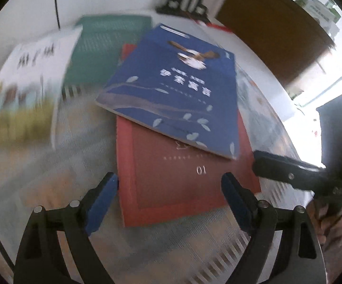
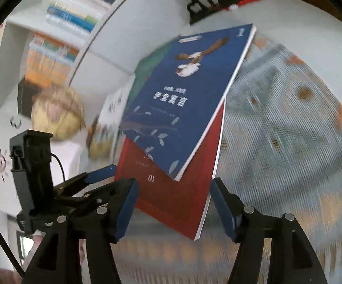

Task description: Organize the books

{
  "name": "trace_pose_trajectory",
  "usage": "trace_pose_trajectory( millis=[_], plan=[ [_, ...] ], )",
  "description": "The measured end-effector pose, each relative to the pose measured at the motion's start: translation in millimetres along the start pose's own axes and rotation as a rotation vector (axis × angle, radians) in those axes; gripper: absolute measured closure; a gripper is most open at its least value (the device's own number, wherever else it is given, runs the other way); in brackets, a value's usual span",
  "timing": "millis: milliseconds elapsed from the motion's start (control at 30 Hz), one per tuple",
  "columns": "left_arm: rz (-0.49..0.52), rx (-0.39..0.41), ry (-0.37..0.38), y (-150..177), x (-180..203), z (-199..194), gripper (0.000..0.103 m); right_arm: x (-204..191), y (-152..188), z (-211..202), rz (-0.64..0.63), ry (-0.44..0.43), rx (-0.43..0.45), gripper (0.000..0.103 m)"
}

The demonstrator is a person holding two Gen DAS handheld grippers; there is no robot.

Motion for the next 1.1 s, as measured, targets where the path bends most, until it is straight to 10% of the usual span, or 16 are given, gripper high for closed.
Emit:
trace_pose_trajectory(
  millis=[200,333,533,900,1100],
  plan=[
    [-0.054,-0.006,0.037,74,39,-25,0.017,15,63,-34,0.022,-0.044,-0.12,0.042],
    [-0.046,0.06,-0.07,43,19,-31,0.017,30,52,-49,0.026,0.031,0.004,0.042],
    [-0.116,0.049,-0.032,-23,-13,2,0.017,32,7,-30,0.045,0.042,0.086,0.042],
    [-0.025,0.0,-0.096,-7,24,29,0.016,11,-8,-32,-0.025,-0.081,0.186,0.04],
    [-0.154,0.097,-0.011,3,16,-4,0.017,17,-6,-28,-0.007,-0.151,0.141,0.055]
  ],
)
Point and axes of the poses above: each gripper's, at about its wrist camera, not at the fingertips, and z roughly the way its jaws point, x to its right, y to its underside, the point moved 4 cm from there along z, roughly the way its jaws point, and after that the axes turned 4 degrees about y, right-handed, at the moved point
